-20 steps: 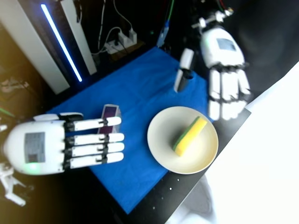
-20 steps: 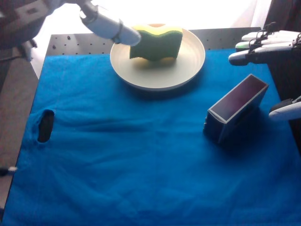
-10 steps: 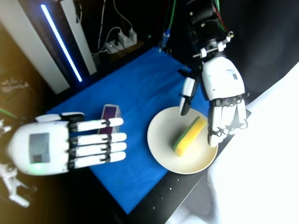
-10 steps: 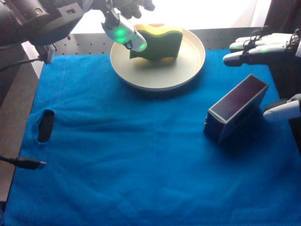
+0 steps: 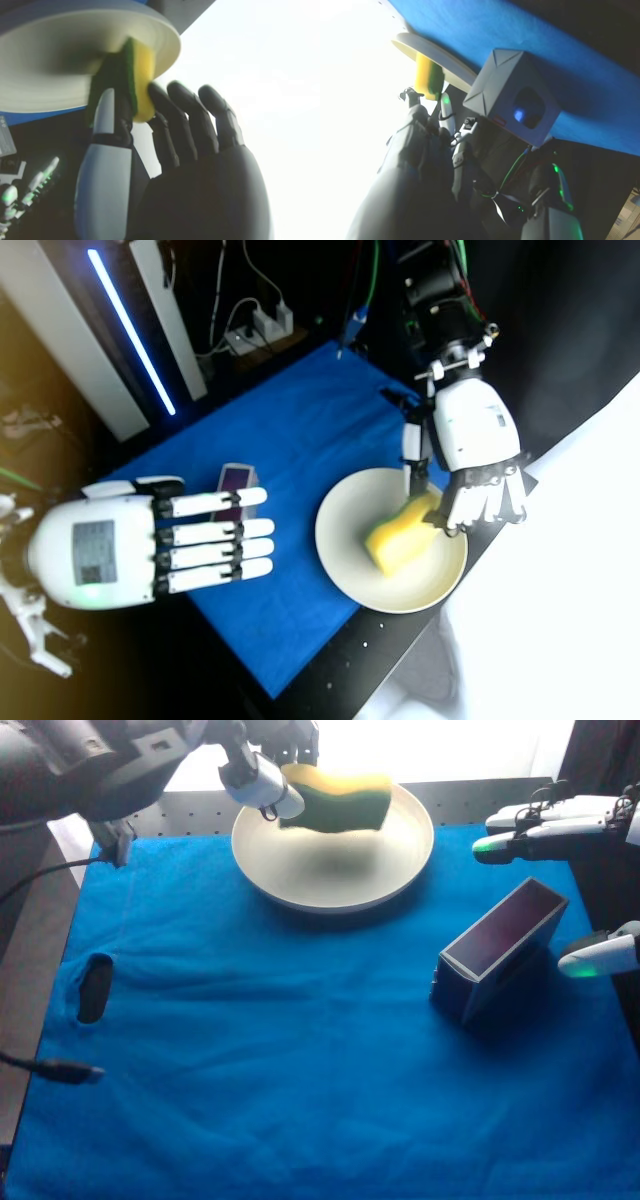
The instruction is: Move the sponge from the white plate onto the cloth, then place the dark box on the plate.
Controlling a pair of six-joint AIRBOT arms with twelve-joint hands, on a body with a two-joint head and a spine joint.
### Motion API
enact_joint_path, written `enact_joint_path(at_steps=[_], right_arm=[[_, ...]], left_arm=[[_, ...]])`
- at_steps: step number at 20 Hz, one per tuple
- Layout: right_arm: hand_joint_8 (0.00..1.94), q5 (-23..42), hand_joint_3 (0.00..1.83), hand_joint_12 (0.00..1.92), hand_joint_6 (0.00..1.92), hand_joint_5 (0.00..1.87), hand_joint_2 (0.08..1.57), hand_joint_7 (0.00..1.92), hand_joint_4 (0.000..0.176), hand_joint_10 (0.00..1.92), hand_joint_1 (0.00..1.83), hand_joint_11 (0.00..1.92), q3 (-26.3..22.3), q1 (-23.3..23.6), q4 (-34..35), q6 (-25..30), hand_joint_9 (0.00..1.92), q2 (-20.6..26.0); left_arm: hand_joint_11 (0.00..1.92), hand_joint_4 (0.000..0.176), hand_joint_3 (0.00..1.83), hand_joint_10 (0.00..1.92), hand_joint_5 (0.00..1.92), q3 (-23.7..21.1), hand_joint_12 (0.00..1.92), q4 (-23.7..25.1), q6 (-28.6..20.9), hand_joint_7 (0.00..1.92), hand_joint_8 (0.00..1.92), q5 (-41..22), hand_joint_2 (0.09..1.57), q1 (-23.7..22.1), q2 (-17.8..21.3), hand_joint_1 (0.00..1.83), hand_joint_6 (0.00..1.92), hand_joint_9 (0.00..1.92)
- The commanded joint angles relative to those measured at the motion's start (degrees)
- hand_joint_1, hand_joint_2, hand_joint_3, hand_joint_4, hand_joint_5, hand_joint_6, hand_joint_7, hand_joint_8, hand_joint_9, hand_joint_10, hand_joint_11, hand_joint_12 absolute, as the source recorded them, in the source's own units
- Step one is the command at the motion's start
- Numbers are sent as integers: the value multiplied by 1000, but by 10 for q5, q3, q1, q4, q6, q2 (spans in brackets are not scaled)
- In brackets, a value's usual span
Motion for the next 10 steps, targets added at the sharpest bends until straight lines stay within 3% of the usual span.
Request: enact_joint_path(at_steps=[1,2,3,4,5,6,7,8,9,10], right_arm=[[0,52,5,84,0,284,1019,180,105,6,791,165,2,11,38,7,146,-1],[0,52,5,85,0,284,1022,181,103,6,775,171,2,11,38,9,150,-1],[2,52,5,86,1,287,1023,184,96,7,772,178,1,11,38,10,154,-1],[3,52,4,78,5,297,1020,189,80,4,772,162,1,11,40,11,148,0],[2,52,5,70,3,293,1025,186,80,1,748,149,-2,11,42,12,141,1],[0,52,5,64,1,289,1027,179,81,0,752,138,-3,11,43,12,131,3],[0,52,6,69,0,279,1031,173,80,0,750,152,-7,11,46,12,130,5],[1,52,6,72,0,275,1032,174,85,3,740,163,-9,11,46,12,136,6],[0,52,4,67,0,274,1030,171,95,0,735,155,-11,11,48,12,130,7],[2,52,4,69,0,274,1032,175,98,3,715,164,-13,11,51,12,136,8]], left_arm=[[0,0,3,785,793,-5,1336,-7,0,961,1047,-71,1165,-3,10,1191,1251,675],[52,7,0,776,858,-22,1391,-9,0,1006,989,-86,1139,-3,25,1206,1149,720],[283,0,0,834,912,-49,1444,-10,-1,1031,997,-109,1119,-3,50,1222,1020,804],[567,0,2,852,924,-72,1380,-8,0,988,1077,-129,1126,-2,67,1216,986,859],[805,0,1,861,885,-108,1296,0,0,985,1085,-159,1137,-2,98,1214,1043,945],[790,0,0,750,899,-130,1195,9,0,1035,977,-174,1123,-2,116,1223,1047,983],[451,0,0,719,949,-174,1304,30,0,1077,907,-201,1101,-2,154,1230,975,972],[483,0,0,716,965,-202,1382,39,0,1109,853,-217,1089,-1,180,1236,952,998],[218,0,0,711,977,-233,1576,45,0,1117,875,-235,1084,5,213,1240,905,954],[142,0,0,832,1043,-264,1694,45,0,1075,961,-257,1078,13,244,1241,791,836]])
